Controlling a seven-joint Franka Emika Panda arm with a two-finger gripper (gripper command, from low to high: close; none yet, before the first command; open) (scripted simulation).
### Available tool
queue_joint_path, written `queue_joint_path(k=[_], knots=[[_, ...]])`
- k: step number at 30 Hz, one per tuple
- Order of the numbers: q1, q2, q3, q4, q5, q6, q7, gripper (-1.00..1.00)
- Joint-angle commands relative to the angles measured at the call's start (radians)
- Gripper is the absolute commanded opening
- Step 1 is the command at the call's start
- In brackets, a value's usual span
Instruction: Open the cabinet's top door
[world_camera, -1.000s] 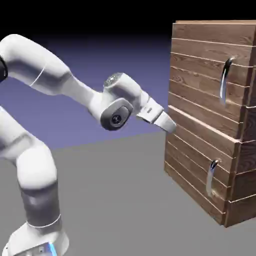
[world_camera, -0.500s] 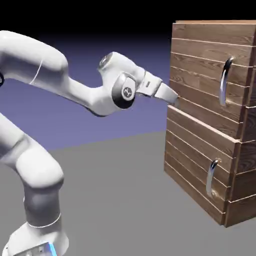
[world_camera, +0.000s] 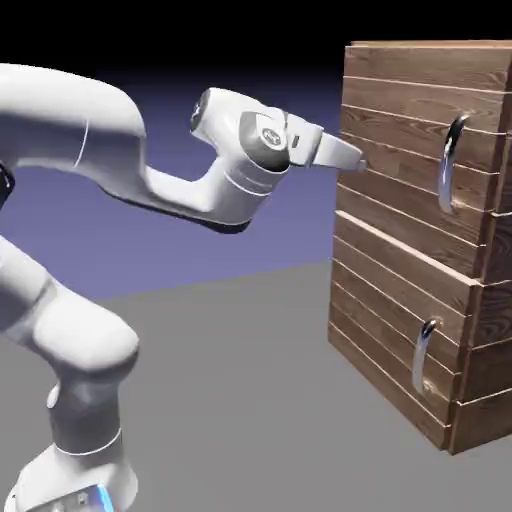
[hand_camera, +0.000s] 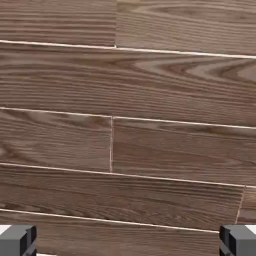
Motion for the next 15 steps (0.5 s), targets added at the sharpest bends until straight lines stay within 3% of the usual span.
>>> queue_joint_path(k=[1, 15], knots=[[0.016, -0.004, -0.017, 0.011, -0.044, -0.001, 0.033, 0.00], [0.241, -0.056, -0.255, 0.158, -0.653, -0.014, 0.501, 0.00]])
